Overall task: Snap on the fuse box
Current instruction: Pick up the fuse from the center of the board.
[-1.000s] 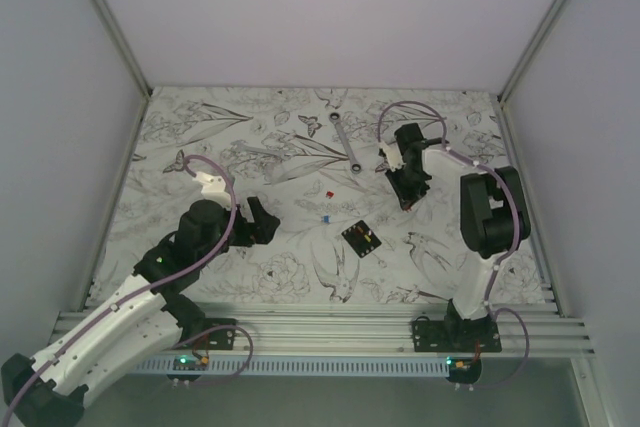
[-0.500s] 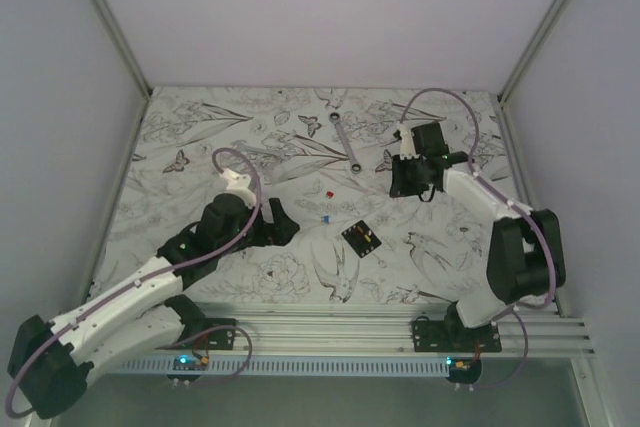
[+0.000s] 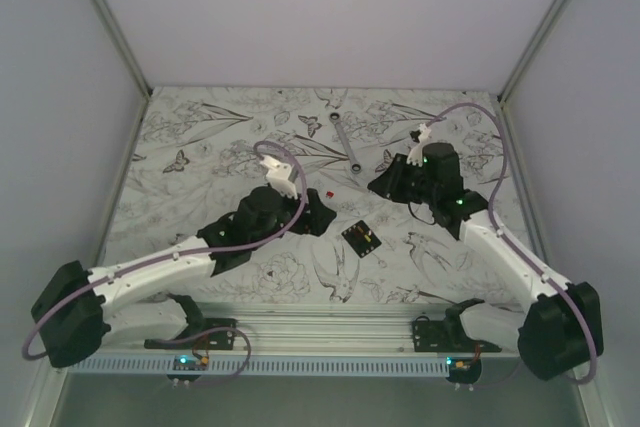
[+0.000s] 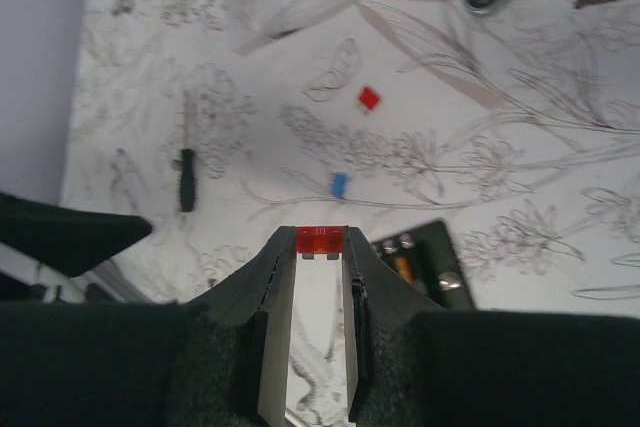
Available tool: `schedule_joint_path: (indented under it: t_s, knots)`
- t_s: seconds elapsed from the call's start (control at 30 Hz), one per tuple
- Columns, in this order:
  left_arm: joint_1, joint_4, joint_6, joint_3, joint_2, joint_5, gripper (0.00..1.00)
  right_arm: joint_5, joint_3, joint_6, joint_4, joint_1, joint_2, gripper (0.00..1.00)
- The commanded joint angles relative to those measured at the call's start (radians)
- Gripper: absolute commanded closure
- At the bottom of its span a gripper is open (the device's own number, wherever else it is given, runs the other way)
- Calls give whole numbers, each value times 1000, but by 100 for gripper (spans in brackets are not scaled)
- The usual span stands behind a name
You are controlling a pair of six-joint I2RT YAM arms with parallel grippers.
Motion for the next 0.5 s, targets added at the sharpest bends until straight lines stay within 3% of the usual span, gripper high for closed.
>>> schedule_joint_path:
  t_s: [0.0,0.47]
  knots:
    - [-27,142,72,80,75,-20,23,2,-12,152,132,43,-71,79]
    - [-45,220,196,191,225,33,48,-8,-8,215,195,136,-92,80]
